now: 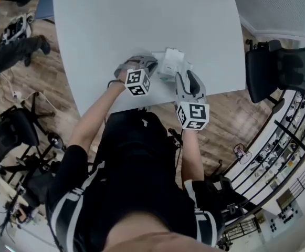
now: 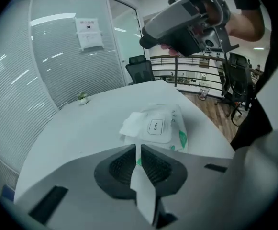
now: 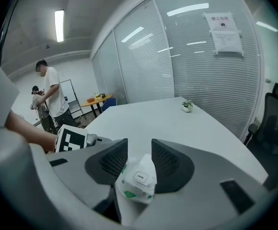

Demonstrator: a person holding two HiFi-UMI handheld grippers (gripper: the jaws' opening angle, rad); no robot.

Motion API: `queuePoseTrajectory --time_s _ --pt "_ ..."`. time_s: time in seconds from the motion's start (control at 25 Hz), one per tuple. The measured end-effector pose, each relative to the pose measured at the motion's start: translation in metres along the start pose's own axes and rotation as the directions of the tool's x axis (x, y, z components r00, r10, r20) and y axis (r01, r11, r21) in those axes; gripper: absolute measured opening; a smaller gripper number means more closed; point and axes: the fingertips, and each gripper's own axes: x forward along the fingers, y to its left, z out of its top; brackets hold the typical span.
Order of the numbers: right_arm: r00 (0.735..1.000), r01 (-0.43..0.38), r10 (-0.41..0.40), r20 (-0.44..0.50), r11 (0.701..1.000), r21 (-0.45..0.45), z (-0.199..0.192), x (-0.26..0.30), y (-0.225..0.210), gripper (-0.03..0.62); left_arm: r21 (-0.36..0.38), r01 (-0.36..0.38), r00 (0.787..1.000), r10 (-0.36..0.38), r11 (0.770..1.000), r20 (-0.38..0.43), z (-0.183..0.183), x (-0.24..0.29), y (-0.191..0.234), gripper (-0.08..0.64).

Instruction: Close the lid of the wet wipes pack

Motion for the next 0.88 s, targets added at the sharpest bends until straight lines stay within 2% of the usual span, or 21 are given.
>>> queuePoseTrajectory --time_s 0.28,0.52,0.68,0.88 --pt "0.986 -0.078 0.064 -0.152 0.994 -0.083 -0.025 0.045 -0.012 0.173 0.133 0.098 0.992 -0.085 0.986 -0.098 -0.014 0.031 -0.006 0.034" --pt "0.95 -0.183 0.132 -0.283 0.97 -0.161 -0.037 0.078 -0.024 0.172 0.113 0.157 0.982 -0.144 0.981 -0.119 -0.016 0.037 -0.008 0.032" --pt "0.897 -0.288 0.184 -0.403 0.933 -0.215 -0.051 0.102 -0.032 0.172 0.089 0.19 0.977 -0.18 0.978 -0.113 -0.016 0.038 -0.008 0.032" --pt "0.801 -0.44 0.251 -0.544 0.863 -0.249 -0.074 0.128 -0.043 0.17 0.081 0.207 0.973 -0.197 0.975 -0.121 -0.016 0.04 -0.009 0.032"
